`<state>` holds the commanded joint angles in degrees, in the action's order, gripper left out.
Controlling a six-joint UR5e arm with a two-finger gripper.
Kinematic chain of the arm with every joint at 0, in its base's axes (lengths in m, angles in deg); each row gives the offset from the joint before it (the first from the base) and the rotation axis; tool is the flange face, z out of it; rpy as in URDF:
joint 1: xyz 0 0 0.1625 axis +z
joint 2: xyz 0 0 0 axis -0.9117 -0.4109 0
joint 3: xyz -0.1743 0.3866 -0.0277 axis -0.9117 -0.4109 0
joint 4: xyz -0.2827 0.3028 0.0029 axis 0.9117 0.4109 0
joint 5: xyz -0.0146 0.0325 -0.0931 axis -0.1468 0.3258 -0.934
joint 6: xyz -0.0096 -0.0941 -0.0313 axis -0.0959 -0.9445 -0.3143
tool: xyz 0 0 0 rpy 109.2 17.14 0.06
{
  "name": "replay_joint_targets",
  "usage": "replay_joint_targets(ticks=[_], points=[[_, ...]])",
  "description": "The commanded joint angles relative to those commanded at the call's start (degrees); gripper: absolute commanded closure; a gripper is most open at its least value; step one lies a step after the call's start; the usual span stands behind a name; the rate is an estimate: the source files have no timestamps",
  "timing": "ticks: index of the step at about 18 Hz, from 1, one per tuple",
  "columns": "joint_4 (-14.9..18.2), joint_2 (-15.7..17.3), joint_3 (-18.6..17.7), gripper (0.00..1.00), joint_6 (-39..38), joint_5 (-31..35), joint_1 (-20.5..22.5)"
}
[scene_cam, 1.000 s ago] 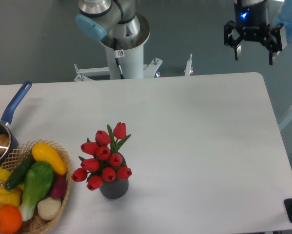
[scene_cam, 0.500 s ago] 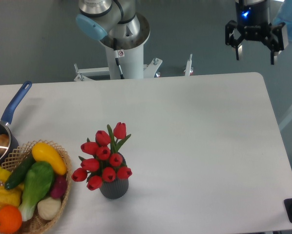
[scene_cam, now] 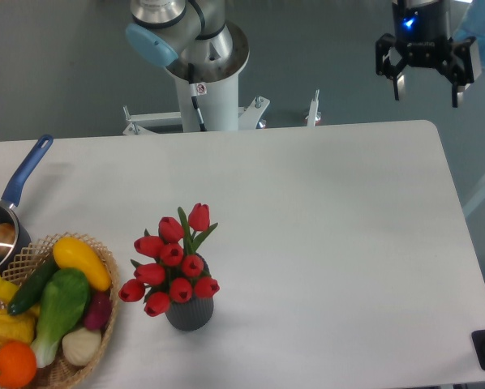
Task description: Pick up the flowers from the vase
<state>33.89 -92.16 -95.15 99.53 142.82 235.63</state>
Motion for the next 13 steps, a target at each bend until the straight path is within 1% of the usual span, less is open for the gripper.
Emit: replay_joint_targets(ticks=[3, 5, 8, 10, 12, 13], points=[[0.0, 0.0, -0.8, 0.00, -0.6, -1.0, -0.9], [-1.3, -0.3, -1.8, 0.00, -4.3, -4.0, -1.2], [-3.5, -0.4, -6.3, 0.00, -6.1, -9.9, -1.2], [-4.1, -0.4, -8.6, 0.00, -6.6, -11.7, -1.7], [-4.0, -1.1, -8.7, 0.00, -9.2, -14.3, -3.2], [-4.0, -2.4, -8.3, 0.00, -10.7, -16.7, -3.7]])
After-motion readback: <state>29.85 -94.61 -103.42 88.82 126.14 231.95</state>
